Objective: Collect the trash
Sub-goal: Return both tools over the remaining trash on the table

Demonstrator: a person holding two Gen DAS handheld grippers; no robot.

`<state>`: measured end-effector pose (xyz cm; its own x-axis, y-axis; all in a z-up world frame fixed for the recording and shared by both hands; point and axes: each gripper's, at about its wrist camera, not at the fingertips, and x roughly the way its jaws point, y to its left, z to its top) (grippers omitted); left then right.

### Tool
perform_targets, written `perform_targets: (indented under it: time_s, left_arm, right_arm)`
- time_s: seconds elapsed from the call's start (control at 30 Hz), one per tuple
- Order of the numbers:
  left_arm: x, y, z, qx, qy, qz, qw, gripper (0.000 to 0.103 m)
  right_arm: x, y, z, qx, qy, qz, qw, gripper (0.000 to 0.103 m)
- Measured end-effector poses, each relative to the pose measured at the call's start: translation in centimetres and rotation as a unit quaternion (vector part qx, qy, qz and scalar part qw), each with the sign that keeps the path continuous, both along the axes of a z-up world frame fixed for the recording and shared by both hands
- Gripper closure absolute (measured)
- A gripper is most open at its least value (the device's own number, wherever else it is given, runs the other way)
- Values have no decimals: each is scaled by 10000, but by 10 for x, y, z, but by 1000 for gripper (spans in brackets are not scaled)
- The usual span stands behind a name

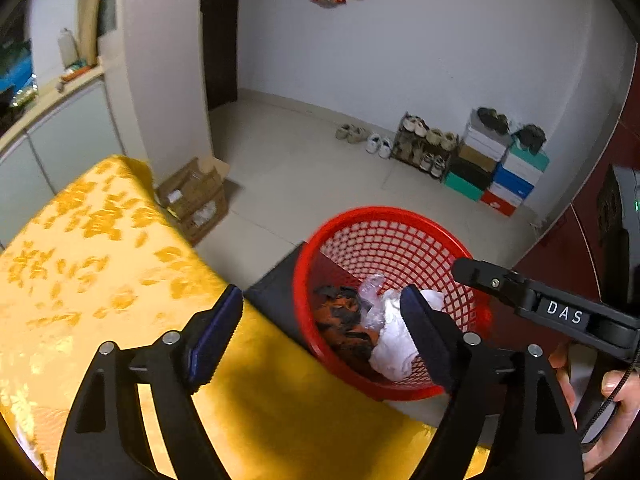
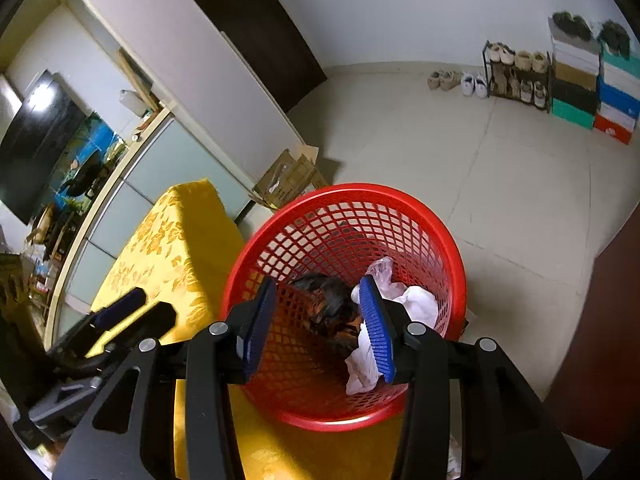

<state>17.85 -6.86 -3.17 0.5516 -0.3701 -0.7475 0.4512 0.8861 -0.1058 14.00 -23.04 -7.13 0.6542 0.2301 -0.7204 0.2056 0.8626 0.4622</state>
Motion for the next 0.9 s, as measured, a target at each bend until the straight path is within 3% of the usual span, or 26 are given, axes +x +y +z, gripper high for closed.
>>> perform_targets:
  time_s: [0.23,0.47,0.6,0.9]
  left_arm:
    - [-31,49,37,-165,-341,466,9982,22]
    - [-69,132,70,-250,-597,1106,9918,22]
    - [-93,189,82,-260,-695,1649,9835,22]
    - [-159,316,80,-190,-639,2910,9544,22]
  right_arm:
    - [-13,41,28,-502,-360,474,9970,60]
    - [-22,106,53,-763,-668,1447,9843,60]
    - [-29,145,57,-818,-742,2021,9731,60]
    - [-42,219,51,-882,-668,2954,9489,60]
